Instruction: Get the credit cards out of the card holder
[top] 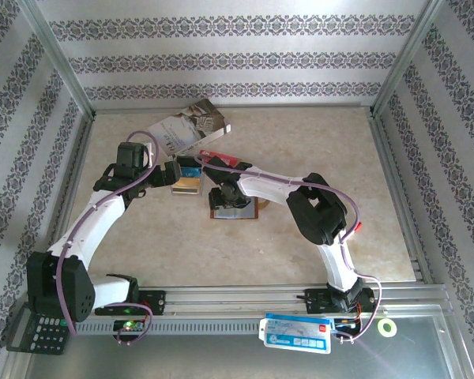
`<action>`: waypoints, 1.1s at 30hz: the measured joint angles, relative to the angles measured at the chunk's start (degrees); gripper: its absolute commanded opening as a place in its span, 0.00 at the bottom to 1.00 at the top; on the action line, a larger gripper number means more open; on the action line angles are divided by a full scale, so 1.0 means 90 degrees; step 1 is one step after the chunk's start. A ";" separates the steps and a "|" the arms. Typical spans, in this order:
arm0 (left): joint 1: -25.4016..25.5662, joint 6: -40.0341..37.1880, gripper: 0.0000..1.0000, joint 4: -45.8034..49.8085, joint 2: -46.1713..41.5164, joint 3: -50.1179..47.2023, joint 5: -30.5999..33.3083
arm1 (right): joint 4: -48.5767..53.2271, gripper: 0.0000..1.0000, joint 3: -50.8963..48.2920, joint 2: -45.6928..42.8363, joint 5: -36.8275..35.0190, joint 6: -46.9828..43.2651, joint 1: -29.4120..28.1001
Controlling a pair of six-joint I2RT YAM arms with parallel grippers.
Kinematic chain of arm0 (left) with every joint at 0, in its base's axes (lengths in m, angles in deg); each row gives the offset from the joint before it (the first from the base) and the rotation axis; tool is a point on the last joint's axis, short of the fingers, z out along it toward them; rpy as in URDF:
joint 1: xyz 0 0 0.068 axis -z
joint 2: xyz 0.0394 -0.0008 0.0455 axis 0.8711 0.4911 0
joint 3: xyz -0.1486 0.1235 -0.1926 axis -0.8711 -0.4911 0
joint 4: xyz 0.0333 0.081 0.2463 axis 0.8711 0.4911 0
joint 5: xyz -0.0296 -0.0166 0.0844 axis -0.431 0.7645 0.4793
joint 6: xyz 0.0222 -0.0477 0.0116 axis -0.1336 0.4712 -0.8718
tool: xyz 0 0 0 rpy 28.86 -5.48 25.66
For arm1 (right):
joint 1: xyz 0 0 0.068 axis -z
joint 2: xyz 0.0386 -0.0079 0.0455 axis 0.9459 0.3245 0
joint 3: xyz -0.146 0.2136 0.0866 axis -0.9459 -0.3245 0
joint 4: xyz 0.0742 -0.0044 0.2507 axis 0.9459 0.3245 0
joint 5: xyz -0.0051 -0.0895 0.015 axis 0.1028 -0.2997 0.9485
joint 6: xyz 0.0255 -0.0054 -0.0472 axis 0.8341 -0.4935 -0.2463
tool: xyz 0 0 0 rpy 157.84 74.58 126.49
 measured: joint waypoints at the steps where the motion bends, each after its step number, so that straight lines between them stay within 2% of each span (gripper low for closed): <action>1: 0.0002 0.0000 1.00 0.0000 0.0002 -0.0002 0.0000 | -0.0019 0.59 -0.0012 0.0000 0.0002 0.0000 0.0000; 15: 0.0000 0.0012 1.00 0.0000 0.0002 -0.0002 -0.0007 | -0.0432 0.51 -0.0350 -0.0189 0.0347 0.0010 0.0129; 33: 0.0000 0.0015 1.00 0.0000 0.0005 0.0000 -0.0226 | -0.0886 0.55 -0.0736 -0.0386 0.0918 0.0029 0.0357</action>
